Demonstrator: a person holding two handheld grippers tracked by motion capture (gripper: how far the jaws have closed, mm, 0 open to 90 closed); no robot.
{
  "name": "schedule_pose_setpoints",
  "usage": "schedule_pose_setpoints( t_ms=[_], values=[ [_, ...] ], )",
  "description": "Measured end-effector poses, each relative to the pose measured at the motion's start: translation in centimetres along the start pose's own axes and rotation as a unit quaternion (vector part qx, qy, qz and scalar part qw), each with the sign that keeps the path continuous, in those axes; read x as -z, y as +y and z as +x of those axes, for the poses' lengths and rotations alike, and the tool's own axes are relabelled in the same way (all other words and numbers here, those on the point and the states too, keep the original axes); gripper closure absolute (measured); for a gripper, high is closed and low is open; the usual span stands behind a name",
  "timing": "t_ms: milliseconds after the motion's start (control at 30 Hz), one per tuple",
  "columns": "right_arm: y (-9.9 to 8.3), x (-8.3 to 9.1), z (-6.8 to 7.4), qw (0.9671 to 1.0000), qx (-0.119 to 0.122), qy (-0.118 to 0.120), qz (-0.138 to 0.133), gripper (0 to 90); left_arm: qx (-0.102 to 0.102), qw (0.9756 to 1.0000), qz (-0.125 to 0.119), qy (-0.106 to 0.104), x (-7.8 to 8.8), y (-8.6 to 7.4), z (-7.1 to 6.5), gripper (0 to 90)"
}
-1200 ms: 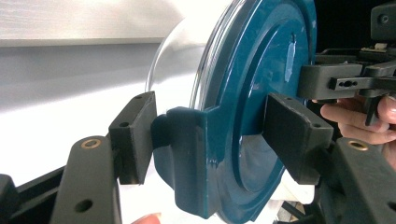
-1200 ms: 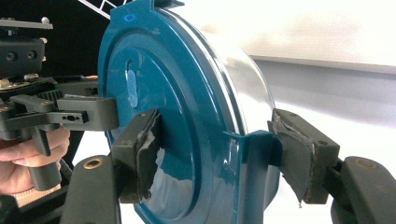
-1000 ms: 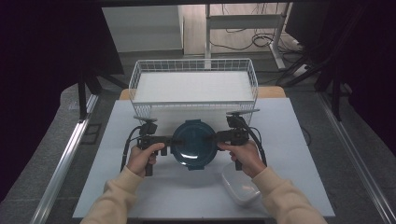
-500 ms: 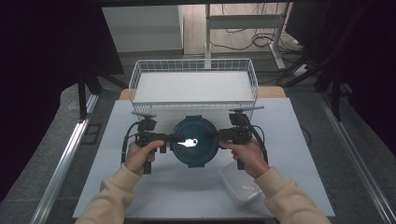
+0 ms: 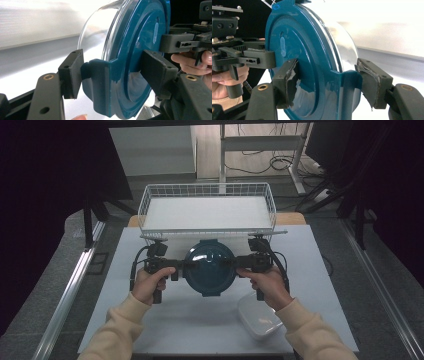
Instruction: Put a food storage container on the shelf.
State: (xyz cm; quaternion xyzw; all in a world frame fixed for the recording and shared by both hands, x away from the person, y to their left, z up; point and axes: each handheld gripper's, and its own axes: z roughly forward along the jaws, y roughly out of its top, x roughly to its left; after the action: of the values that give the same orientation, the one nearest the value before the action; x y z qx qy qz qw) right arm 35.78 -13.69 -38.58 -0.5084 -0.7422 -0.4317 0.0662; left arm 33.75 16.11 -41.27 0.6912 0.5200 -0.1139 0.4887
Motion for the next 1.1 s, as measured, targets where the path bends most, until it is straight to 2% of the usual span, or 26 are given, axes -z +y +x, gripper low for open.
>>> schedule_pose_setpoints(
  t_ms=[400,733,1100],
  values=[
    [0.9,1.3,1.1,0.9998,0.012,0.000,-0.017,35.3,-0.016,0.9998,-0.008,0.003,1.1,1.3,-1.4,36.4],
    [2.4,2.5,2.3,0.9992,0.022,0.004,-0.033,35.3,-0.033,0.9993,-0.015,0.009,2.2,3.0,-2.9,36.2],
    [4.1,3.4,3.2,0.9988,0.030,0.004,-0.037,35.3,-0.043,0.9988,-0.023,0.011,3.2,4.8,-3.9,36.2]
  ],
)
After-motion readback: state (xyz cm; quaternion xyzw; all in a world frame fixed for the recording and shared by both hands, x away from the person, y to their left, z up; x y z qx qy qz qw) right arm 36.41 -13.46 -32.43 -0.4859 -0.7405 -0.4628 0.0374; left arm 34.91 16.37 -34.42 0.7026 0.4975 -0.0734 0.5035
